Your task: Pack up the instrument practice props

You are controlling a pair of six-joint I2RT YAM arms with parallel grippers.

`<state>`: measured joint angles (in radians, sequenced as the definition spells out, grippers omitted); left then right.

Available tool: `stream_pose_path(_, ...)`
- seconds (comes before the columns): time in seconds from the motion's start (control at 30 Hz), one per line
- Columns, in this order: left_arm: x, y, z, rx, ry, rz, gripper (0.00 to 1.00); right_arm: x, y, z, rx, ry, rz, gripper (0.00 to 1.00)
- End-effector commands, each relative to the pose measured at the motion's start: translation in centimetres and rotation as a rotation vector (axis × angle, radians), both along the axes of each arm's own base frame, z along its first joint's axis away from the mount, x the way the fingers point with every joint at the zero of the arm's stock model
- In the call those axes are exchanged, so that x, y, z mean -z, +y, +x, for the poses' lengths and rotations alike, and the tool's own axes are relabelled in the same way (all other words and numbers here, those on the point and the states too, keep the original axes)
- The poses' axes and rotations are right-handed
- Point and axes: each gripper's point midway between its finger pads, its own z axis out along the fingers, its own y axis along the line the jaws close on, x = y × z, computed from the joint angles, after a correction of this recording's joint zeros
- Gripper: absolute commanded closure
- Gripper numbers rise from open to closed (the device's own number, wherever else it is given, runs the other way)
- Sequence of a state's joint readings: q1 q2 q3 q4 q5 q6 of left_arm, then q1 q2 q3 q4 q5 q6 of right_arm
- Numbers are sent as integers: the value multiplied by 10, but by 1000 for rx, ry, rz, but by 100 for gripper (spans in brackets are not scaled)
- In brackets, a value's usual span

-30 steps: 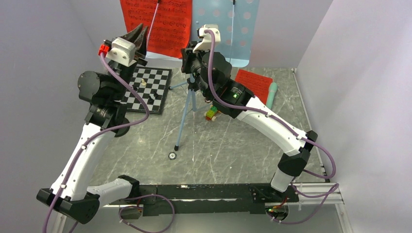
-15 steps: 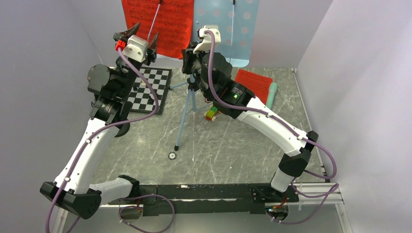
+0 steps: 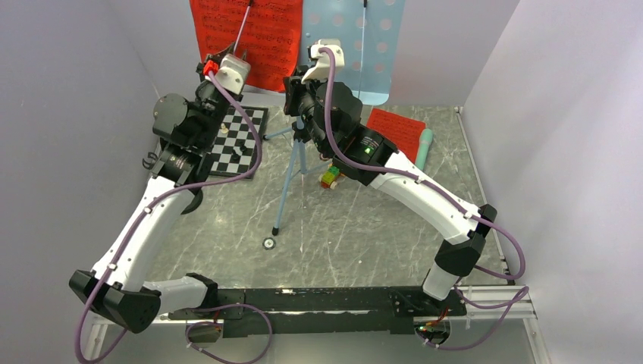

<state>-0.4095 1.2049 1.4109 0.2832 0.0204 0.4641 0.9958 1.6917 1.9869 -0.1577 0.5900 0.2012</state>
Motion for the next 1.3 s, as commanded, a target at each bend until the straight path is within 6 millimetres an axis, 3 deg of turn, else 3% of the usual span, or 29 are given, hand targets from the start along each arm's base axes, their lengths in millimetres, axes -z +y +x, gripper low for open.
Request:
stream_pose_path(0.0,-15,1,-3,-18,-47,-1,71,-27,-13,-10,-8,-44,39,100)
stream_pose_path(0.27,-21,3,-12,-5,-56,-31,100,-24,-12,-10,-11,-42,41,100)
stream_pose_path(0.77,-30,15,-52,49,-125,-117,100,-30,-21,-11,11,-52,56,100)
stream_pose_path(1.27,-30,19,-52,32,-123,-126,100,-65,-61,-39,2,-98,102,100)
